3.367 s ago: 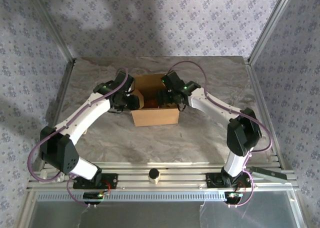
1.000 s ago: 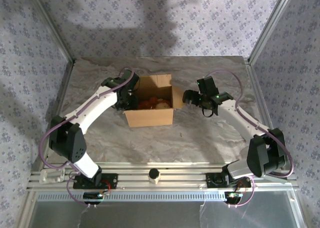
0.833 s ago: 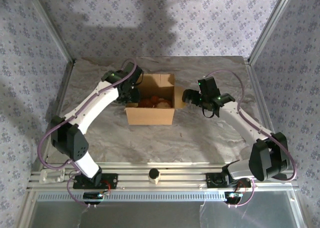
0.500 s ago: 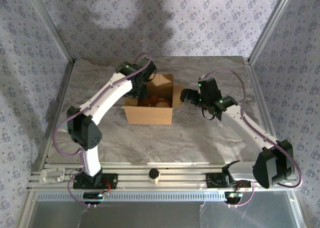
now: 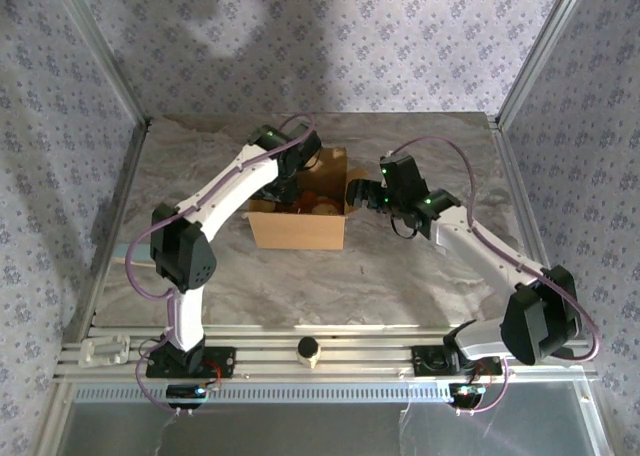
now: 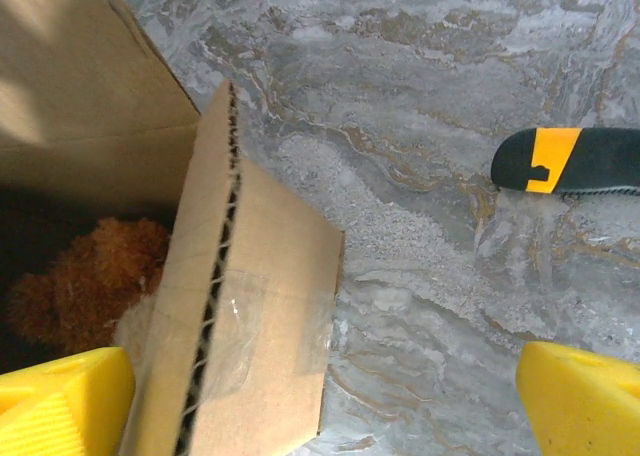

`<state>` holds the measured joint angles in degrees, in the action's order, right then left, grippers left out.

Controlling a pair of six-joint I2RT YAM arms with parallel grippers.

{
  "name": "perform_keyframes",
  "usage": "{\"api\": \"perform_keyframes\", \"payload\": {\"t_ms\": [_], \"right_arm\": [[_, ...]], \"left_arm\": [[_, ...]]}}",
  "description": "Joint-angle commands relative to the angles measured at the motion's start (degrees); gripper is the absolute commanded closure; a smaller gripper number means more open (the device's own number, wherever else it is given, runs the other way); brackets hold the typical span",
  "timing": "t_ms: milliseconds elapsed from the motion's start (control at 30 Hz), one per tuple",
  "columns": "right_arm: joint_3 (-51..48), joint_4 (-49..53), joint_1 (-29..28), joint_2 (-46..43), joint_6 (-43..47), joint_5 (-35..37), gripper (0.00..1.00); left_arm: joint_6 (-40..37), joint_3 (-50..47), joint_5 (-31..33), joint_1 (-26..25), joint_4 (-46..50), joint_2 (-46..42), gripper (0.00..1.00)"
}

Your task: Unpack the express box

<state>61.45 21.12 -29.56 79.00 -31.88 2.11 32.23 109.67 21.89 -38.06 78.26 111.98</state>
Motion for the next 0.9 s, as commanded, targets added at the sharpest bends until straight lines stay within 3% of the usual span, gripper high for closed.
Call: {"api": "perform_keyframes", "payload": {"t_ms": [0,400,867], "right_arm": [[1.13,-1.73,-0.60,1.81,-1.58,-0.26,0.01],[-0.36,-3.00,-1.13,3.98,-3.02,-0.35,0.02],[-0.19,-1.83,-1.09,5.08,-3.06,1.56,0.12]], "left_arm": [[2.63,-2.77,0.26,-0.34,-1.79,1.17,0.47],[7.25,-9.19,4.20,-0.33,-6.80,2.05,0.47],[7.72,-6.81,14.55,0.06,-0.84,-0.86,0.47]]}}
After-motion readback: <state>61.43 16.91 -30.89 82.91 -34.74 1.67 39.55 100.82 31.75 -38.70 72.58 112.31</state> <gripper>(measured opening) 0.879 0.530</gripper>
